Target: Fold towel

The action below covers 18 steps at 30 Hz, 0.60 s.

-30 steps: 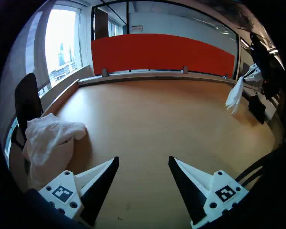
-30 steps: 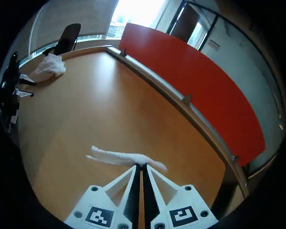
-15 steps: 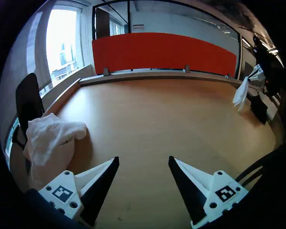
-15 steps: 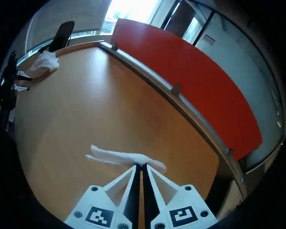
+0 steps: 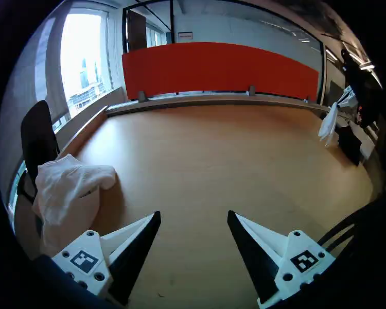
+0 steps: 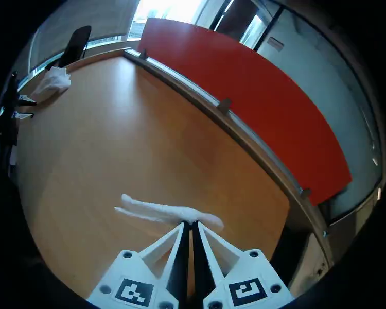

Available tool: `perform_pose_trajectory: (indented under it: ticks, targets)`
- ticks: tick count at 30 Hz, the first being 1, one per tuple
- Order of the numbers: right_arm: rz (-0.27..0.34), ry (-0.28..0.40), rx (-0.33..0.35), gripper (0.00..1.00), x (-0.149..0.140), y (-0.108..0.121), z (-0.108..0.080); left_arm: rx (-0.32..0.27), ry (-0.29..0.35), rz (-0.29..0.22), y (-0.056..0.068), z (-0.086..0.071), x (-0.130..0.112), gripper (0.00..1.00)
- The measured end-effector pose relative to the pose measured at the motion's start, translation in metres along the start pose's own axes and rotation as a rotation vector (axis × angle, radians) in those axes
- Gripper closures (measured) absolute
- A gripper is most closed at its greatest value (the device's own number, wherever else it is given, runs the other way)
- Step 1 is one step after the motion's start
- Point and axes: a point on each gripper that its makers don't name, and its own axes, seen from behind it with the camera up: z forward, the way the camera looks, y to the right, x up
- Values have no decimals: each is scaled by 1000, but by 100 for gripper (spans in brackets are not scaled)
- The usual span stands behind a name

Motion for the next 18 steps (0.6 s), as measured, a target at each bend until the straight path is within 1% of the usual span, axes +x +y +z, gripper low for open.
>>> perform_pose_trajectory:
  ticks: [6,18]
  targets:
    - [19,-6,-6,96,-6,11,0,1,-3,3,3,1,1,4]
    - [23,-22,-11,96,-13,21,4,-2,-6,9,8,3,4,4]
